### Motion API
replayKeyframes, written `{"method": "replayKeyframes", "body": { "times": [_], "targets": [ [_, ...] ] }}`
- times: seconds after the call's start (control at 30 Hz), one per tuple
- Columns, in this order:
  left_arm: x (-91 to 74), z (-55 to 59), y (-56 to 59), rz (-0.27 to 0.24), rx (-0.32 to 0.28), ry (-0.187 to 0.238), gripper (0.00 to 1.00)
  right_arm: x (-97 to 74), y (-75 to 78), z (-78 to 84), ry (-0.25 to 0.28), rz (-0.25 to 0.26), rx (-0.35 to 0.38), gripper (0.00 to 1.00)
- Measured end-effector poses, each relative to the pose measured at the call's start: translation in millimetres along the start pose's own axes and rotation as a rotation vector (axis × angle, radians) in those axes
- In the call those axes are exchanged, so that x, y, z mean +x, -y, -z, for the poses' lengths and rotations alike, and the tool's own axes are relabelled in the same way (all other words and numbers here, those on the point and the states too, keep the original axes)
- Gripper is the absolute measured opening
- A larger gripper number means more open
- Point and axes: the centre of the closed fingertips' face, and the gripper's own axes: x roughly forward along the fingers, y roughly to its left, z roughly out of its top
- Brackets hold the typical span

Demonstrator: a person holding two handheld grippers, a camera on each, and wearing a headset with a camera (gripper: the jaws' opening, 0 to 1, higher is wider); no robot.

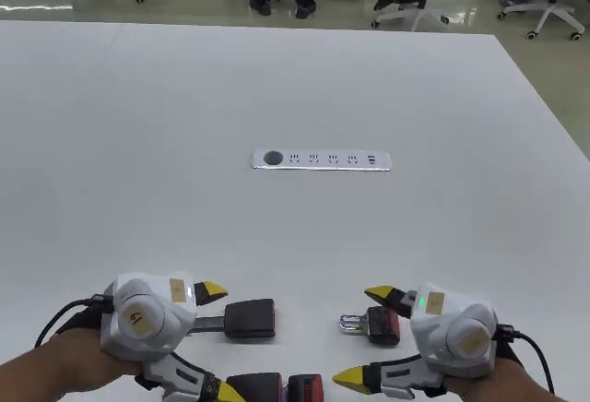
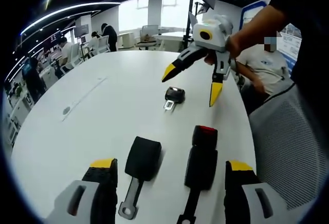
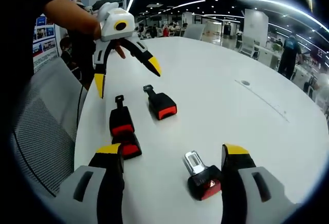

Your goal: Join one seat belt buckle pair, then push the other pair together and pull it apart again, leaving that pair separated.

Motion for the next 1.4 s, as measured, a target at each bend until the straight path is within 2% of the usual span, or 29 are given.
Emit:
{"method": "replayKeyframes", "body": {
  "times": [0.17,0.37,0.47,0.67,0.8,1.0,1.13,1.3,1.37,1.4],
  "targets": [
    [1.3,-2.9,-11.3,0.0,0.005,0.011,0.85,-4.5,14.7,10.4,-0.02,-0.002,-0.008,0.76],
    [9.9,5.7,-23.1,0.015,-0.001,-0.019,0.87,-8.0,30.1,23.2,-0.054,-0.014,-0.012,0.77],
    [15.0,9.3,-25.5,0.032,0.007,-0.024,0.87,-8.1,35.6,28.7,-0.052,-0.028,-0.006,0.76],
    [28.9,17.9,-34.3,0.053,0.011,-0.053,0.84,-7.3,39.1,39.4,-0.083,-0.066,0.004,0.77],
    [36.7,22.9,-34.9,0.069,0.033,-0.075,0.81,-3.3,39.6,48.3,-0.109,-0.094,-0.002,0.76],
    [46.1,31.5,-40.7,0.082,0.02,-0.073,0.8,-0.7,41.2,58.7,-0.133,-0.126,0.004,0.73],
    [51.1,38.6,-41.0,0.096,0.03,-0.089,0.75,0.1,42.2,62.1,-0.143,-0.138,0.005,0.72],
    [56.6,41.2,-40.9,0.102,0.015,-0.087,0.72,1.9,44.3,65.6,-0.153,-0.147,0.01,0.65],
    [59.3,44.3,-40.8,0.098,0.033,-0.101,0.71,3.3,45.3,67.2,-0.154,-0.149,0.006,0.65],
    [58.7,42.0,-40.5,0.093,0.045,-0.091,0.7,4.2,45.0,68.2,-0.157,-0.154,0.002,0.65]
  ]
}}
